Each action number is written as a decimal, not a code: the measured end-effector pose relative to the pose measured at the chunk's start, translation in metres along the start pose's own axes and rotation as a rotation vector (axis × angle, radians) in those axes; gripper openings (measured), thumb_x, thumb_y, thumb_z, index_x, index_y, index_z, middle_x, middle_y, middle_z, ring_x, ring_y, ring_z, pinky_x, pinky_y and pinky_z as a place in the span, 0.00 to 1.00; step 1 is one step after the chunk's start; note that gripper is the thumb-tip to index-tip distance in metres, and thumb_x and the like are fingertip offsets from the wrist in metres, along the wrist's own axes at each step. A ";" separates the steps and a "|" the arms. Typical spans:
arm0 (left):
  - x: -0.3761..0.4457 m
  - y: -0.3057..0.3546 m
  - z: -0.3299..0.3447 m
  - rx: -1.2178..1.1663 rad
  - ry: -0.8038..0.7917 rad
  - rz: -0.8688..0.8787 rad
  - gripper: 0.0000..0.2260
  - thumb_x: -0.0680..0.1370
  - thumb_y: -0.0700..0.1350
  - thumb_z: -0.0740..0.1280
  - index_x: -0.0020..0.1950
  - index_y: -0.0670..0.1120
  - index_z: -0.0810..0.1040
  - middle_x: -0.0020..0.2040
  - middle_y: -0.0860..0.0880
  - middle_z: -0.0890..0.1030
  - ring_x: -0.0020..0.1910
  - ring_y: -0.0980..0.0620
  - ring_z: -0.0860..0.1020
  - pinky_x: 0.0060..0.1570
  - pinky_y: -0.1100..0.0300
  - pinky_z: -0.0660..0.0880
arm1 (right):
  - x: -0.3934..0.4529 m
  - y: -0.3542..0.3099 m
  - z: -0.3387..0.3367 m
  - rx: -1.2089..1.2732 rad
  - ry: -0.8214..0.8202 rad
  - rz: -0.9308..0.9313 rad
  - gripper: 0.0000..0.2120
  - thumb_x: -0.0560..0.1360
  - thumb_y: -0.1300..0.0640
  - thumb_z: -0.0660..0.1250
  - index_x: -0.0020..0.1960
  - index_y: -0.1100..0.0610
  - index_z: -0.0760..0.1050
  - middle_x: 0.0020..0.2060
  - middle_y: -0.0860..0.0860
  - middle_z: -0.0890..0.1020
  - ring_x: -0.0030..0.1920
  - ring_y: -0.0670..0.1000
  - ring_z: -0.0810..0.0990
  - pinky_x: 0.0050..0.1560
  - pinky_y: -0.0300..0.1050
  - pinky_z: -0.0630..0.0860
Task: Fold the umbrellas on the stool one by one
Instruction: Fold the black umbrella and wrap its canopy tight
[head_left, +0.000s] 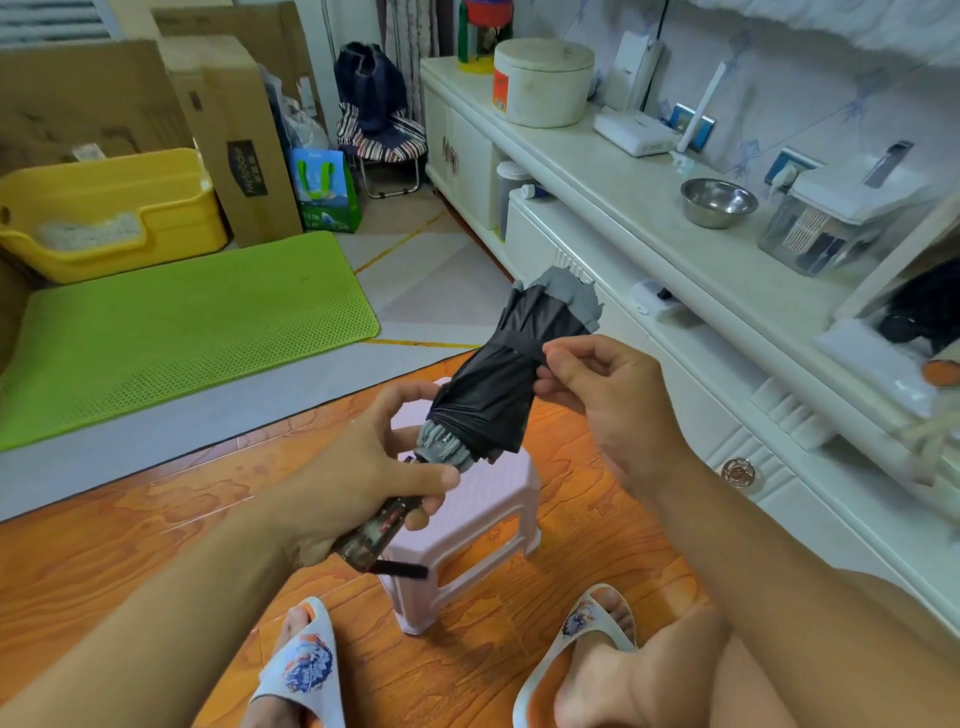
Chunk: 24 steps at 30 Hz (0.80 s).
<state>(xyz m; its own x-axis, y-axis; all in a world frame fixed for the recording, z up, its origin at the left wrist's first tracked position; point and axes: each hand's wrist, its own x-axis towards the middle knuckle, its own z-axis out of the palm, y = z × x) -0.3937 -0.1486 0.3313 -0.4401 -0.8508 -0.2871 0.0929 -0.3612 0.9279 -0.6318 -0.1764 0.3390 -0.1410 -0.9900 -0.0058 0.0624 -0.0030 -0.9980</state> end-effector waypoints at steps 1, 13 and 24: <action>0.002 -0.001 0.004 0.065 0.060 -0.010 0.30 0.73 0.26 0.72 0.67 0.51 0.69 0.40 0.43 0.82 0.28 0.43 0.75 0.27 0.56 0.73 | 0.001 0.002 0.001 0.078 0.009 0.077 0.05 0.79 0.64 0.70 0.54 0.59 0.79 0.40 0.55 0.85 0.41 0.53 0.86 0.51 0.49 0.84; 0.011 -0.014 0.019 0.062 0.262 -0.034 0.21 0.76 0.31 0.71 0.65 0.47 0.74 0.45 0.39 0.86 0.31 0.40 0.80 0.27 0.57 0.75 | 0.017 0.001 -0.002 0.208 0.115 0.293 0.04 0.78 0.68 0.68 0.47 0.60 0.77 0.32 0.55 0.79 0.35 0.49 0.78 0.54 0.60 0.82; 0.009 -0.022 0.001 -0.041 0.013 -0.121 0.24 0.75 0.39 0.71 0.70 0.47 0.73 0.62 0.40 0.82 0.52 0.39 0.85 0.45 0.49 0.84 | 0.007 -0.005 0.008 0.333 0.078 0.248 0.06 0.78 0.68 0.68 0.44 0.60 0.77 0.34 0.55 0.79 0.34 0.48 0.77 0.53 0.54 0.82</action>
<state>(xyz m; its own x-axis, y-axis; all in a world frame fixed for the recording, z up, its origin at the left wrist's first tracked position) -0.4004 -0.1479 0.3082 -0.4388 -0.8049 -0.3994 0.0762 -0.4762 0.8760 -0.6249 -0.1842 0.3443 -0.1551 -0.9529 -0.2607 0.4180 0.1758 -0.8913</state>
